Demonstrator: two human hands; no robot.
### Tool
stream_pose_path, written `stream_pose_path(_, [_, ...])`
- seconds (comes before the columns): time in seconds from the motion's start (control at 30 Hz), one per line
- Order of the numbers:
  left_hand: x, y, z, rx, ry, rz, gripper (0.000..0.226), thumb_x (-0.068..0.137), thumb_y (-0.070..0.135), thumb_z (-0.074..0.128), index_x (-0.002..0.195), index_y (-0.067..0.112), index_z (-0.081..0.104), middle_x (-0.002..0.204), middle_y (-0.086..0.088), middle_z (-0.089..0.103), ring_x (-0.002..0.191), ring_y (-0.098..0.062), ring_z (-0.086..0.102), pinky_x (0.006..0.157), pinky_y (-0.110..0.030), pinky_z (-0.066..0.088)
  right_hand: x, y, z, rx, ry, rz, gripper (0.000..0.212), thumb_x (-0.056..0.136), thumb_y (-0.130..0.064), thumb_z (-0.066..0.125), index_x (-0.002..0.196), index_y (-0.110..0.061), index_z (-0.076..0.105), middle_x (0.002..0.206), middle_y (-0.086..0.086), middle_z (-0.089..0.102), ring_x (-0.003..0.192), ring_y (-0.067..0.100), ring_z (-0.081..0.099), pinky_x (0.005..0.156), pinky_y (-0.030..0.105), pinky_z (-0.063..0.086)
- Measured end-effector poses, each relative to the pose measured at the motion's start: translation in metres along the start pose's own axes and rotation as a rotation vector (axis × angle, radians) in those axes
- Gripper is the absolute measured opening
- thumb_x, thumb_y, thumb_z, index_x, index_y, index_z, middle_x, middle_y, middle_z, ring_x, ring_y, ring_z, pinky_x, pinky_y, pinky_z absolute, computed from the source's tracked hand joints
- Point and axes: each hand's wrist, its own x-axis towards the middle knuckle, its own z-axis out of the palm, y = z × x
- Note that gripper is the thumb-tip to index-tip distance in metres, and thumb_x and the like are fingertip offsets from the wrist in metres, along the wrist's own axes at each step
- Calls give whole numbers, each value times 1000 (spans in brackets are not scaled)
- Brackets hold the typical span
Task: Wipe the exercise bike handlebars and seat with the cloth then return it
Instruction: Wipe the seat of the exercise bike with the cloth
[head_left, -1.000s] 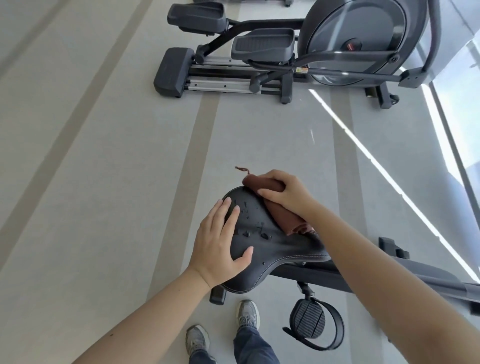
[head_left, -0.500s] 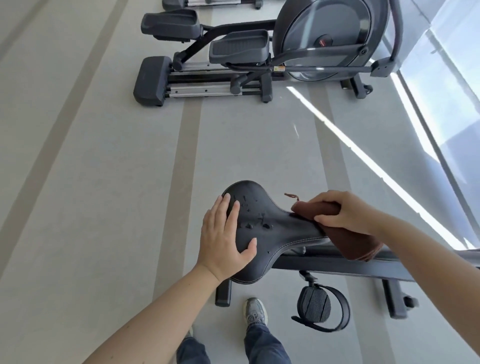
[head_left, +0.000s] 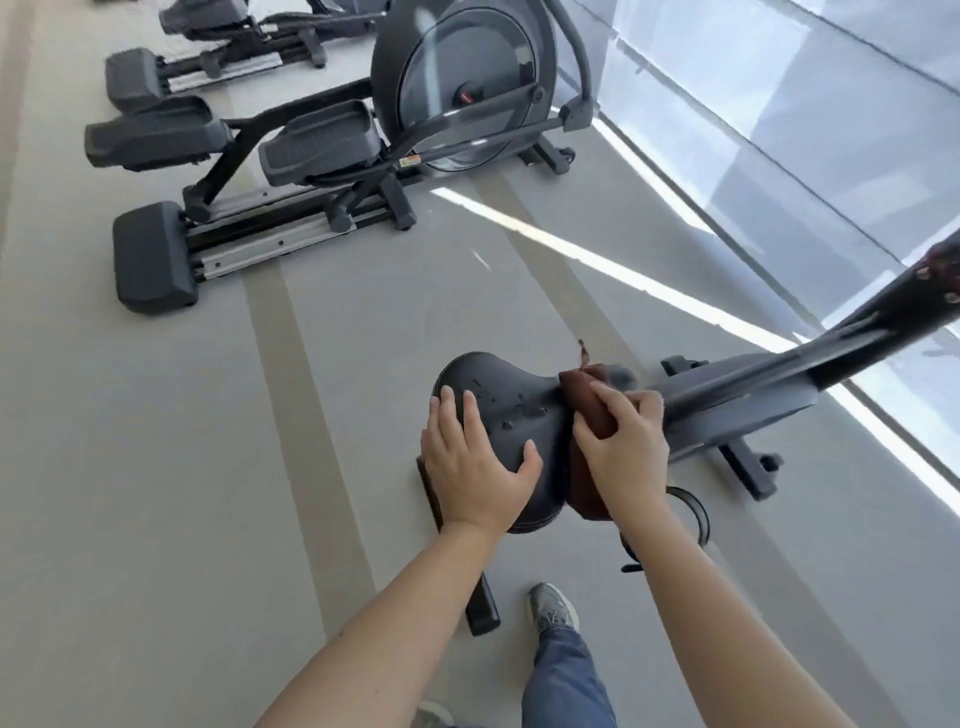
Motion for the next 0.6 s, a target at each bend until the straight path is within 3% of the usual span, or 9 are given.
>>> stream_pose_path(0.17, [1, -2, -6, -40, -56, -7, 78, 71, 46, 53, 131, -2, 42, 140, -24, 38, 131, -39, 31, 105, -50, 27, -46, -9, 17, 149, 14, 94, 35, 79, -30, 66, 113, -30, 61, 99, -4, 46, 88, 10, 51, 78, 19, 39])
stream_pose_path(0.23, [5, -7, -11, -37, -64, 24, 73, 71, 45, 54, 125, -3, 47, 134, -25, 43, 124, -41, 37, 102, -50, 29, -53, -7, 16, 185, 11, 92, 33, 79, -29, 66, 111, -31, 62, 99, -3, 47, 87, 6, 50, 74, 9, 34])
stream_pose_path(0.37, [25, -27, -24, 28, -112, 192, 65, 69, 45, 57, 113, -4, 55, 118, -24, 51, 110, -42, 46, 95, -50, 35, -41, -7, 20, 244, 113, 124, 33, 82, -29, 64, 114, -30, 59, 104, -4, 44, 87, -1, 46, 72, 4, 31])
stream_pose_path(0.43, [37, -35, -28, 92, -181, 339, 66, 70, 46, 57, 115, -3, 54, 120, -25, 50, 111, -41, 46, 96, -49, 35, -21, -8, 21, 280, 221, 170, 34, 83, -29, 64, 116, -29, 56, 107, -3, 41, 87, 2, 45, 76, 5, 32])
stream_pose_path(0.5, [50, -40, -31, 151, -276, 499, 68, 73, 48, 54, 120, -1, 53, 127, -24, 47, 118, -40, 43, 100, -48, 32, 3, -6, 18, 327, 311, 241, 34, 83, -30, 63, 116, -29, 55, 110, 0, 40, 90, 7, 45, 83, 14, 34])
stream_pose_path(0.6, [71, -37, -31, 177, -386, 691, 69, 75, 53, 45, 122, 2, 53, 130, -21, 47, 121, -38, 42, 101, -48, 32, 31, -1, 11, 381, 349, 348, 33, 85, -33, 60, 117, -28, 53, 109, 1, 38, 91, 12, 47, 87, 25, 36])
